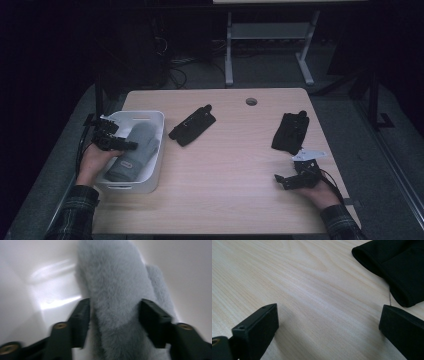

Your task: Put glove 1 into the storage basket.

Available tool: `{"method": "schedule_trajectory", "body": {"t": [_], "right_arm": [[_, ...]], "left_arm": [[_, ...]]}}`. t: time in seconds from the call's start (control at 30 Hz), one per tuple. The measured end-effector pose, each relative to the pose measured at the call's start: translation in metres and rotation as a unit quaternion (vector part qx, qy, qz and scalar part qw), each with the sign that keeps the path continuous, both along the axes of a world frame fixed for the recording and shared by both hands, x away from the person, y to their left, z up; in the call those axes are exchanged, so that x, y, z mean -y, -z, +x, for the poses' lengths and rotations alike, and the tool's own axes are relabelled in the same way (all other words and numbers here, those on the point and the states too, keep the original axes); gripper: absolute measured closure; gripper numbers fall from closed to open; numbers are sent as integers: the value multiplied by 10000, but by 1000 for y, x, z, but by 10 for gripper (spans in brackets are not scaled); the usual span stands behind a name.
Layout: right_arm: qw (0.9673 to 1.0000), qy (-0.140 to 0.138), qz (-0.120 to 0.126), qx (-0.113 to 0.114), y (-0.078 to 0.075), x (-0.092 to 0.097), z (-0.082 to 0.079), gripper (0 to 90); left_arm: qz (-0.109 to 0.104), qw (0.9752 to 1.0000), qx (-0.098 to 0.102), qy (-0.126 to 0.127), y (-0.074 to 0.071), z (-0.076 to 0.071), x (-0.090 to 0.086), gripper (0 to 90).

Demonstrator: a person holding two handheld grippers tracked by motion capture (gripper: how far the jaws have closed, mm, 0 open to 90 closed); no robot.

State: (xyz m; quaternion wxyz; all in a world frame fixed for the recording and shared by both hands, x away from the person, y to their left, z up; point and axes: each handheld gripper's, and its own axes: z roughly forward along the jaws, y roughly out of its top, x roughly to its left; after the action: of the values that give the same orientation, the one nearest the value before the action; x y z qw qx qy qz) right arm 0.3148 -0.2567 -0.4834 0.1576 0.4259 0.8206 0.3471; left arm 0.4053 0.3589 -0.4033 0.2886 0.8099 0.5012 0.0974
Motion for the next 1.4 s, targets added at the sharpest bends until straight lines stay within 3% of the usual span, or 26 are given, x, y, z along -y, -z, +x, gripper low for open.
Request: {"method": "schedule_trajectory", "body": {"t": [0.17, 0.3, 0.6, 0.9, 1.1, 1.4], "right_arm": [[10000, -1, 0, 1, 0, 0, 0, 23], [10000, -2, 0, 3, 0, 0, 0, 23], [10000, 5, 10, 1, 0, 0, 0, 23], [10000, -4, 1, 3, 0, 0, 0, 23], [10000, 13, 13, -5, 0, 0, 0, 23], [10000, 14, 18, -1, 0, 0, -1, 23]], "left_arm": [[-56, 9997, 222, 17, -11, -4, 1, 248], [-167, 9991, 345, 182, -23, -9, 9, 198], [-303, 9960, 641, 550, -42, -23, 46, 164], [-602, 9892, 806, 1063, -50, -39, 98, 152], [-769, 9845, 808, 1354, -43, -46, 133, 146], [-759, 9762, 868, 1837, -30, -64, 185, 147]]}}
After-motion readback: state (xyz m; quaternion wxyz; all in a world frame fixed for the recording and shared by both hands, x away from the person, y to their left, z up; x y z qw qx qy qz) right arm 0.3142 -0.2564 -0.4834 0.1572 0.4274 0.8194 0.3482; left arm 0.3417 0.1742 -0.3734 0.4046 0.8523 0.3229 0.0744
